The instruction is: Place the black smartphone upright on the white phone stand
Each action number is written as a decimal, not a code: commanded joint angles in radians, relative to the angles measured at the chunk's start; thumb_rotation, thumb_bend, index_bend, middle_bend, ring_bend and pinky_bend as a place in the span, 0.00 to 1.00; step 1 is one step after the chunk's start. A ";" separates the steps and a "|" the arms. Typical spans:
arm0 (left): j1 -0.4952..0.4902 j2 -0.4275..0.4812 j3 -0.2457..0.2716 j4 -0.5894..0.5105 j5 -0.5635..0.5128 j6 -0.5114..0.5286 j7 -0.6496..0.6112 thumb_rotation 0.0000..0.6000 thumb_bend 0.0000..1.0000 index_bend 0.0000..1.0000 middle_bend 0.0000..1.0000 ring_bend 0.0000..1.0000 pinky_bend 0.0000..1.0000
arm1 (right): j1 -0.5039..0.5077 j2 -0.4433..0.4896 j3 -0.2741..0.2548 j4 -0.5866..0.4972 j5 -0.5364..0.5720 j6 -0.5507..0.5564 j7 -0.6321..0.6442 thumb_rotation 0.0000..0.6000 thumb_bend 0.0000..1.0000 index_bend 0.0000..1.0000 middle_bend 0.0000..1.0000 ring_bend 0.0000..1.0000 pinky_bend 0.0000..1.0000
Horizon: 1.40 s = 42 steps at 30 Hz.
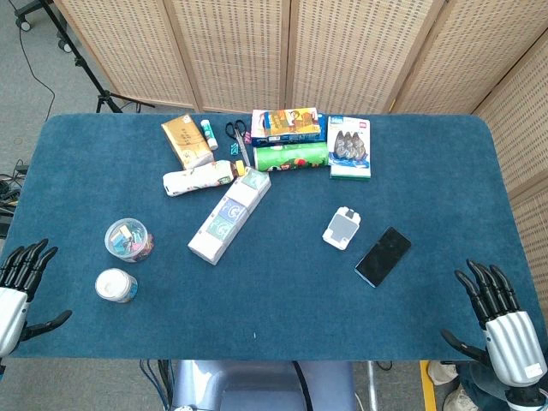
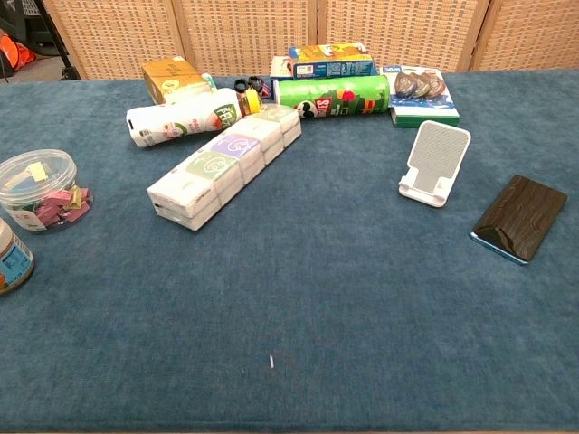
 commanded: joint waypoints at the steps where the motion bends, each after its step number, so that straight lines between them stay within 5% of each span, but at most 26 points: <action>1: 0.000 0.000 -0.001 0.000 -0.001 -0.001 0.001 1.00 0.00 0.00 0.00 0.00 0.00 | 0.002 -0.001 -0.003 0.001 -0.002 -0.007 -0.005 1.00 0.00 0.00 0.00 0.00 0.00; 21: -0.001 -0.003 -0.011 -0.009 -0.025 -0.011 0.012 1.00 0.00 0.00 0.00 0.00 0.00 | 0.092 0.012 0.010 -0.001 0.038 -0.177 -0.020 1.00 0.00 0.00 0.00 0.00 0.00; 28: -0.012 -0.011 -0.024 -0.018 -0.053 -0.038 0.043 1.00 0.00 0.00 0.00 0.00 0.00 | 0.280 0.088 0.019 0.012 -0.008 -0.433 0.020 1.00 0.00 0.00 0.00 0.00 0.00; 32: -0.019 -0.021 -0.034 -0.029 -0.076 -0.058 0.076 1.00 0.00 0.00 0.00 0.00 0.00 | 0.421 0.107 0.020 0.108 -0.046 -0.616 0.019 1.00 0.00 0.00 0.00 0.00 0.00; 42: -0.026 -0.039 -0.049 -0.041 -0.110 -0.079 0.126 1.00 0.00 0.00 0.00 0.00 0.00 | 0.594 0.030 -0.031 0.301 -0.121 -0.753 0.090 1.00 0.00 0.00 0.00 0.00 0.00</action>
